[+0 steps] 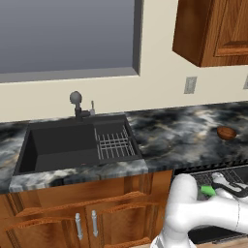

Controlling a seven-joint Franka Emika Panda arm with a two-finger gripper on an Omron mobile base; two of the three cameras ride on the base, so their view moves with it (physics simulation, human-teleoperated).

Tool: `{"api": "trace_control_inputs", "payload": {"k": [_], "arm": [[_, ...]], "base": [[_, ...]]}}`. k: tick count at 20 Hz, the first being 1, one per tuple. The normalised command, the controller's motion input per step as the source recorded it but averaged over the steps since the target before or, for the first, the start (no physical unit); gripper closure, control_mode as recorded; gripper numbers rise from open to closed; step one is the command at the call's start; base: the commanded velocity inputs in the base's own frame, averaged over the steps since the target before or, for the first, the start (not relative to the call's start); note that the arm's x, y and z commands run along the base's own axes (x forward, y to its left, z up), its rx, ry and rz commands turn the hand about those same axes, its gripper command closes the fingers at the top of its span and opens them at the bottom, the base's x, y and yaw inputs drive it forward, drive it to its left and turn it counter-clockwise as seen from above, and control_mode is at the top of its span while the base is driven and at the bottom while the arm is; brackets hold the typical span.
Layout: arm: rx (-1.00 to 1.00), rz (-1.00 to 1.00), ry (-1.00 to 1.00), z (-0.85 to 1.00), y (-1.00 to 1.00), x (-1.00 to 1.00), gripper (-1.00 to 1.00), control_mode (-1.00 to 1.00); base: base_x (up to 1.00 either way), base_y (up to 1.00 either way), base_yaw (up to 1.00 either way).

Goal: Pick up the cup and bowl from the counter, place them in the dishwasher, and close the dishwasher door.

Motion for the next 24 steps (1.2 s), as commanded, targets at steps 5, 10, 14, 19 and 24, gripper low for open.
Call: {"api": "trace_control_inputs", "payload": {"k": [5, 10, 14, 19, 24], "arm": [[0.00, 0.00, -0.02, 0.01, -0.28, -0.19, -1.00, -1.00], [0.00, 0.00, -0.08, 0.23, -0.36, -0.32, -1.00, -1.00], [0.00, 0.00, -0.08, 0.49, -0.33, -0.20, -1.00, -1.00], [-0.01, 0.00, -0.04, 0.48, -0.21, -0.08, -1.00, -1.00], [-0.06, 0.00, 0.00, 0.30, -0.09, -0.02, -1.00, -1.00]], "base": [[0.00, 0.00, 0.00], [0.00, 0.00, 0.00], [0.00, 0.00, 0.00], [0.00, 0.00, 0.00], [0.00, 0.00, 0.00]]}}
